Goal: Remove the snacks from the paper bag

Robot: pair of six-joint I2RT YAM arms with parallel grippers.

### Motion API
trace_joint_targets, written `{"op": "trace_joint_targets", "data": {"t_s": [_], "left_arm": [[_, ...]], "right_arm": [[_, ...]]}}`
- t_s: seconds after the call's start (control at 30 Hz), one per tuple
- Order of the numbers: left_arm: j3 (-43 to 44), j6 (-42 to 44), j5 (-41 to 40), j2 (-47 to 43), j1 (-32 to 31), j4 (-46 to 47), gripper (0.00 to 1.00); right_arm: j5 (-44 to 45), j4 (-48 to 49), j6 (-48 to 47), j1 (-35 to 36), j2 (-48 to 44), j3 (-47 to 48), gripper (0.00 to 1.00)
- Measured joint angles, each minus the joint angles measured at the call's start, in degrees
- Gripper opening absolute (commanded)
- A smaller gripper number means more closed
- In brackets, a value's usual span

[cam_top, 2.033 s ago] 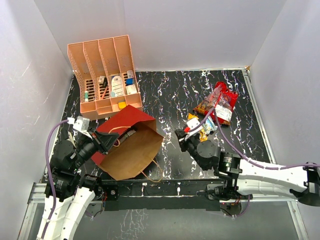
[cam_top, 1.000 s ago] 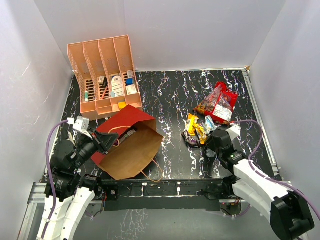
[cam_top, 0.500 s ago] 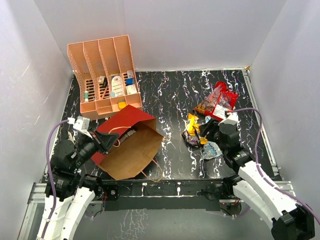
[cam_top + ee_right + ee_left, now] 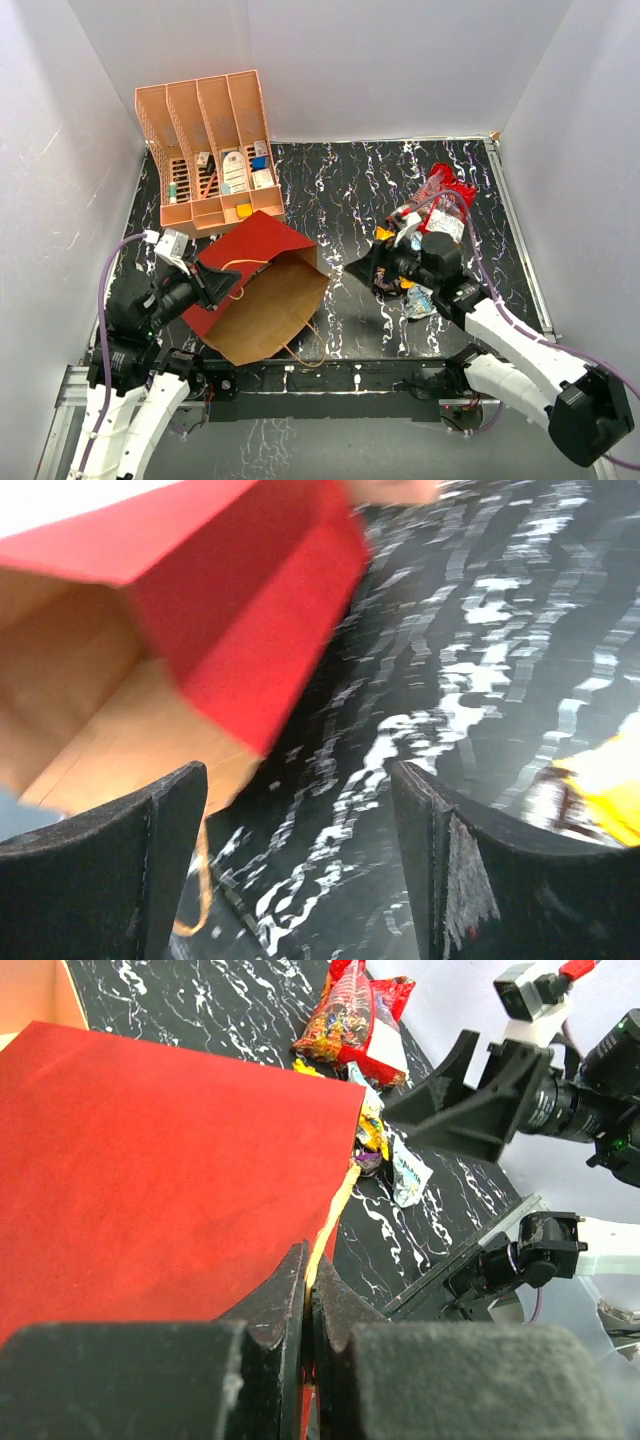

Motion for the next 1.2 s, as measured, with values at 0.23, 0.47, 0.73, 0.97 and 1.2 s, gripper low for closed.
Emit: {"op": "trace_joint_targets", "data": {"t_s": [0.23,0.47,0.73,0.97,1.2], "left_arm": [[-0.3,0.3,0.5,-2.1,0.0,0.4,0.0],[-0.6,0.3,0.8,-3.8,0.3,0.8,0.0],[-0.9,0.3,1.2,-4.0,0.9,0.8,0.0],[-1.1,-0.1,0.1,-4.1,0.9,0.8,0.0],[-1.1,-0.9,-3.1,-4.1,-1.9,0.3,0.0]], "right_arm": [[3.0,5.3,-10.0,23.5,2.4,1.7,0.84],[9.1,16.4,-24.4,39.8,12.0,3.3,0.88],[7.8,24.7,-44.5,43.7,28.7,12.7,0.9],[6.8,24.9,-55.4,47.6,33.3,13.5,0.92],[10.6,24.6,-60.4,47.7,37.3,13.9,0.93]]}}
